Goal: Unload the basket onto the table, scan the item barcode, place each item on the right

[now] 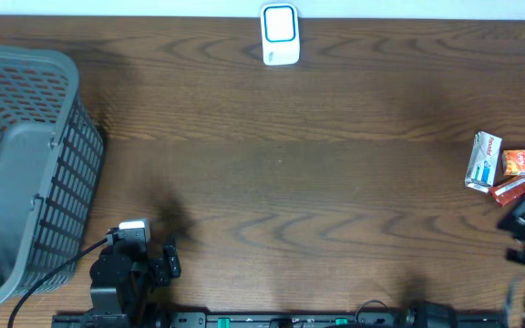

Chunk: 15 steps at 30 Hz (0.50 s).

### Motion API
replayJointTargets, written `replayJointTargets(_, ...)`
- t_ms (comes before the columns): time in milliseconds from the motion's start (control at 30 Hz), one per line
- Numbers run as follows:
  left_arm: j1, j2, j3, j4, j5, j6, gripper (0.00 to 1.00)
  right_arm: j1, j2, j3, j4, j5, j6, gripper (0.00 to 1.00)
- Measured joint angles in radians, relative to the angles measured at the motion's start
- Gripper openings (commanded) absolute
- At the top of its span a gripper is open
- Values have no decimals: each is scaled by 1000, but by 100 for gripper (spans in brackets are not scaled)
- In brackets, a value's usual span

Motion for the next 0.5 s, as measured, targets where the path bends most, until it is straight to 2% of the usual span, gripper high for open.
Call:
replayJointTargets(233, 0, 0, 0, 0, 0, 0, 86, 103, -130, -528, 325, 82, 139, 99)
replayJointTargets(500, 0, 0, 0, 0, 0, 0, 86, 127, -337, -858, 358, 167, 236, 99)
